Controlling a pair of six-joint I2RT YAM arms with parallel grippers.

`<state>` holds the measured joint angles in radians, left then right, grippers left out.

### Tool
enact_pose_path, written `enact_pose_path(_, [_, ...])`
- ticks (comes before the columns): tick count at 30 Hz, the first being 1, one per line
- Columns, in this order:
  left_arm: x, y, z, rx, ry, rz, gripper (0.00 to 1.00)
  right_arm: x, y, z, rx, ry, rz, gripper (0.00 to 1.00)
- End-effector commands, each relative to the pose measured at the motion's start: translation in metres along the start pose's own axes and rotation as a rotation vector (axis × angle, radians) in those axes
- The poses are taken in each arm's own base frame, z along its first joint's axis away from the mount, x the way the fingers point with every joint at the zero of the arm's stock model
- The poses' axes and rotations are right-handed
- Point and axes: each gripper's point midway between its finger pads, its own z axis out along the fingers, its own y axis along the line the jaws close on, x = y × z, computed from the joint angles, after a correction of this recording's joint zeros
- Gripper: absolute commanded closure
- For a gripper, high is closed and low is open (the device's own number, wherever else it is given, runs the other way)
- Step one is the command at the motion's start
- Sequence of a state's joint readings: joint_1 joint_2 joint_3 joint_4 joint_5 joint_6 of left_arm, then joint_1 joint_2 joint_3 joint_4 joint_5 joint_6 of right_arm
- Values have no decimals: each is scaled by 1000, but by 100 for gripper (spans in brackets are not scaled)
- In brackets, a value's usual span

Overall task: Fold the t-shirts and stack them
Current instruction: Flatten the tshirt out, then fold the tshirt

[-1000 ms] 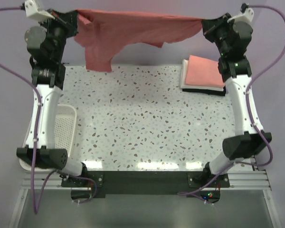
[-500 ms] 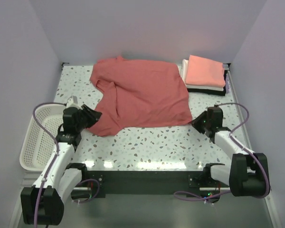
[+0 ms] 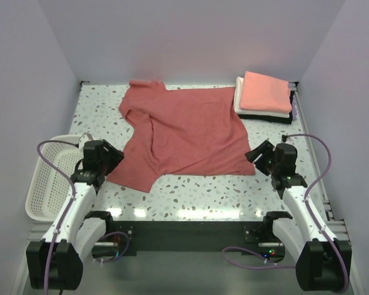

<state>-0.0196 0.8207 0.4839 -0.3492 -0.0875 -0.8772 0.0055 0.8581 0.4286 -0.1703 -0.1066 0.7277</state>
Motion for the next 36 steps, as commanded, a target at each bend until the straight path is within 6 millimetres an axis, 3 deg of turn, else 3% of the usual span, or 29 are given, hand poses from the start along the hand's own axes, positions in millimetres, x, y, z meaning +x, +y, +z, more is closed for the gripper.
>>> enact_pose_path(1, [-31, 4, 6, -122, -90, -32, 35, -9, 22, -8, -78, 7, -39, 35])
enact_pose_path(7, [-41, 30, 20, -258, -109, -58, 35, -3, 26, -9, -106, 38, -58, 35])
enact_pose_path(13, [-33, 50, 19, -319, -87, -81, 35, -2, 28, -9, -120, 49, -72, 35])
enact_pose_path(17, [-33, 17, 26, -141, -73, -23, 41, 0, 29, -4, -131, 62, -72, 35])
enact_pose_path(25, [-19, 1, 33, -258, -82, 65, 41, -1, 37, 2, -150, 75, -74, 35])
enact_pose_path(29, [-11, 24, 41, -415, -62, 60, 44, -2, 42, 5, -151, 82, -92, 35])
enact_pose_path(36, [18, 43, 55, -476, -13, 94, 46, -1, 41, 7, -143, 85, -104, 35])
